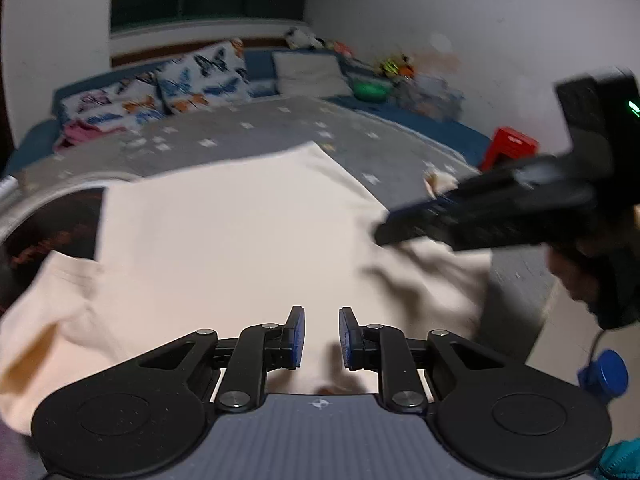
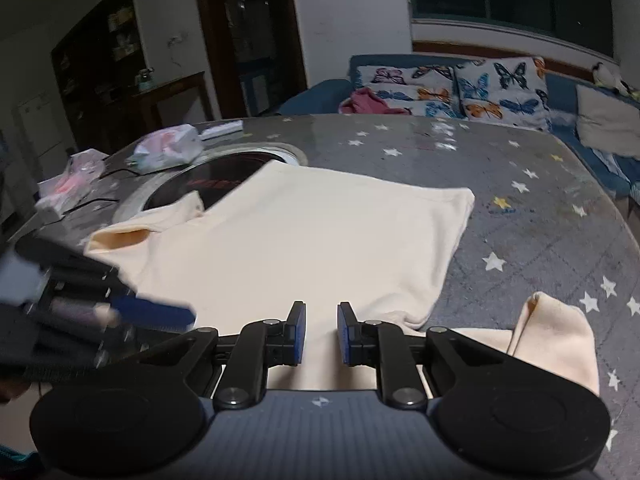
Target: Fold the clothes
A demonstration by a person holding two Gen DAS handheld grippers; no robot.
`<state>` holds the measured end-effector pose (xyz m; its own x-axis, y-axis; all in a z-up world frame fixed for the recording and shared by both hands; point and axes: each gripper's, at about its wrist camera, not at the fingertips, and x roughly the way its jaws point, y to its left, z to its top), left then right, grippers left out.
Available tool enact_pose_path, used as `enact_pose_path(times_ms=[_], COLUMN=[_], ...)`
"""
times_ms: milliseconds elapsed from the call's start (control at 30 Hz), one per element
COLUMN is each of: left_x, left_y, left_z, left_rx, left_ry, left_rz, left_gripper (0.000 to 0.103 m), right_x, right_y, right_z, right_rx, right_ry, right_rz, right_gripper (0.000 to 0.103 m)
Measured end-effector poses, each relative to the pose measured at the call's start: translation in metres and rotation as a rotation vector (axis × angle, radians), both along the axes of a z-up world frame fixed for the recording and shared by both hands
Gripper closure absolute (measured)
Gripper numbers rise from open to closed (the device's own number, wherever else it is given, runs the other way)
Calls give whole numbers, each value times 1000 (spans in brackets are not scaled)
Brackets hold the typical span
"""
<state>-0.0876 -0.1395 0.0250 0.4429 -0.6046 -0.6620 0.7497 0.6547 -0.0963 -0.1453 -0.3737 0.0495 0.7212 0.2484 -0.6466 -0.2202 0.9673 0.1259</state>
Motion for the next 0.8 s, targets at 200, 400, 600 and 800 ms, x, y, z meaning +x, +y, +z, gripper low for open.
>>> enact_pose_path(times_ms=[200,400,600,800], left_x=[-11,-13,-16,-16], left_y=[-3,-4,-7,-9], left_z=[-8,-10,-11,-10], left_rx=[4,0,4,14], left_ry=[10,8,2,-3], left_rz=[-27,-33,-35,-32], left_gripper=[75,65,61,58], right_x=[-4,-34,-43,-42], right_y=[-13,-30,-62,-84], right_z=[-11,-1,-14,-17], right_rx=[-33,-23,30,-14], right_ry=[17,-23,29,-22], right_rz=[-58,-108,-187,-288], right_gripper=[87,78,78,78])
